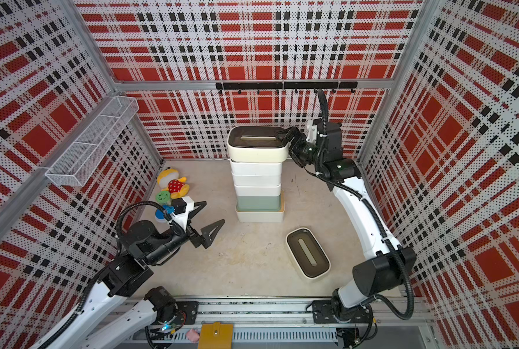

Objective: Stack the tissue boxes
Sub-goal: Place the tissue box at the tissue box, then adjust the tissue box on the tissue box.

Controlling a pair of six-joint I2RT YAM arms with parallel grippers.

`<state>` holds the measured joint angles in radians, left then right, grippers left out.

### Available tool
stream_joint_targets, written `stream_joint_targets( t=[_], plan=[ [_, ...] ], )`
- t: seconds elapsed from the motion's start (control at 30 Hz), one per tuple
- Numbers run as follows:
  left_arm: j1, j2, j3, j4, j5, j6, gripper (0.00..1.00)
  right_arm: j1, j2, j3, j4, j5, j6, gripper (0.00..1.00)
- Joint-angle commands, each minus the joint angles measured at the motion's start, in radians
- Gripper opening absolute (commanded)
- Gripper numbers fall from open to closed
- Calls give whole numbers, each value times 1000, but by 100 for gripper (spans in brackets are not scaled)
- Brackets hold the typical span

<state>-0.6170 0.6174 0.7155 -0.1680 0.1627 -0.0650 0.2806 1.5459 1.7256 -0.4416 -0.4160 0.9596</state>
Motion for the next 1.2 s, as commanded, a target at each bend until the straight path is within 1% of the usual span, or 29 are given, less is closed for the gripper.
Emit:
stream_joint_targets(
  t=[0.0,0.17,0.33,0.37,0.43,0.5,0.57,0.67,0.77,0.8,0.93,1.03,1.17],
  plan=[
    [18,19,42,21,-45,-58,99,-13,-36,37,-30,56,-66,100],
    [41,136,217,-70,-43,-185,99,-31,-71,47,-54,58,-133,100],
    [93,286,427,-152,1,-329,99,-31,-93,47,-39,26,-172,100],
    [116,316,462,-157,30,-363,100,-31,-95,48,-30,16,-178,100],
    [172,369,516,-114,149,-442,99,-31,-89,57,-19,-17,-181,100],
    [217,426,572,-89,212,-516,99,-29,-74,79,-21,-46,-181,100],
    [263,500,646,-87,280,-560,99,-29,-66,90,-20,-56,-183,100],
    [291,605,753,-103,337,-582,99,-27,-58,95,-4,-76,-178,100],
    [306,694,822,-94,337,-598,99,-24,-39,117,0,-94,-181,100],
    [336,723,846,-86,348,-601,99,-25,-30,125,-2,-101,-181,100],
    [345,824,945,-84,375,-590,100,-19,-3,163,-9,-124,-178,100],
    [342,874,987,-86,362,-598,99,-17,-7,160,-11,-117,-179,99],
    [332,901,1000,-49,363,-597,99,-17,-9,144,-2,-123,-169,100]
  ],
)
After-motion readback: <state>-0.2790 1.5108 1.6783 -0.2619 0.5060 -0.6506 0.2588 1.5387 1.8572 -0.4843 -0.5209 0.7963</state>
